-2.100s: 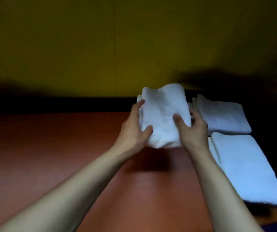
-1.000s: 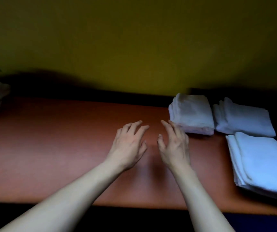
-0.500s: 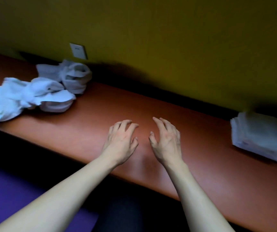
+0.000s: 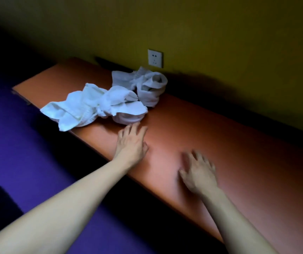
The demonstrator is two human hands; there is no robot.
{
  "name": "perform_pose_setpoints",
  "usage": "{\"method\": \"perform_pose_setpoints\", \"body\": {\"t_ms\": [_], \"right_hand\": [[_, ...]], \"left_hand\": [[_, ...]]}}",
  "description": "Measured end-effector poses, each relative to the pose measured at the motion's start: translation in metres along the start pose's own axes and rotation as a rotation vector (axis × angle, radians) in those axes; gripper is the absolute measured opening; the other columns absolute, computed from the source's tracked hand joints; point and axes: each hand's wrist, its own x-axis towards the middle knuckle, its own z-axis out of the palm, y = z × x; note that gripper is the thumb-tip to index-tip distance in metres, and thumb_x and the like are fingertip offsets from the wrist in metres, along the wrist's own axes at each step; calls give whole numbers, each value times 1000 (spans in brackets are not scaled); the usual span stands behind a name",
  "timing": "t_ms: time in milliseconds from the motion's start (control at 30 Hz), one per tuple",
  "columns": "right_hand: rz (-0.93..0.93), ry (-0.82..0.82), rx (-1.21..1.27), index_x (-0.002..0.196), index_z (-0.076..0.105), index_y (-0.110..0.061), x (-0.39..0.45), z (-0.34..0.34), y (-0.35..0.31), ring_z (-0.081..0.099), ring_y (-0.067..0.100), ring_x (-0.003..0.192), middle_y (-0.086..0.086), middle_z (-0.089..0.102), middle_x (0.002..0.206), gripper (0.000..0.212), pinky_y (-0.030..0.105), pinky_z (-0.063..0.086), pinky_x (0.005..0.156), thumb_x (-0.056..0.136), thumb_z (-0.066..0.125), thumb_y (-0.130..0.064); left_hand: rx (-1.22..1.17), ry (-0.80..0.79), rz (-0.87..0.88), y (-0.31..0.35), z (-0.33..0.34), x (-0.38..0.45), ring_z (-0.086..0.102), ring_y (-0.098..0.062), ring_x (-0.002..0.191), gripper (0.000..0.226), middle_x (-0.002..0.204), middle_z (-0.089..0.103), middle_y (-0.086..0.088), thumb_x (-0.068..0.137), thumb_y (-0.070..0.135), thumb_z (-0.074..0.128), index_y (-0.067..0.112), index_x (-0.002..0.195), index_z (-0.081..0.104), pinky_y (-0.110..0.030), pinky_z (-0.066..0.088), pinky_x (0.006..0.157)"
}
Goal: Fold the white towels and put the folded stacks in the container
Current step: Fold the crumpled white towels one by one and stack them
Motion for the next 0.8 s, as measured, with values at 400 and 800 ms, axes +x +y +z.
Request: {"method": "perform_pose_setpoints", "body": {"t_ms": [400,800], "right_hand": [[-21,-65,-8,157,-2,-43,6,25,16,-6,11,154,-10,-5,168,68,46,-4,124,100,33,-55],[-34,-159,22,158,0,-40,16,11,15,-7,12,154,-8,-6,168,76,46,-6,124,97,42,-53]], "left_hand": [[130,-129,-160,-60,20,101,43,-40,122,28,159,26,-11,99,23,48,26,126,55,-52,43,94],[-323,53,57,-13,46,20,58,-36,82,7,99,53,-13,97,14,53,9,101,56,-50,50,62]]}}
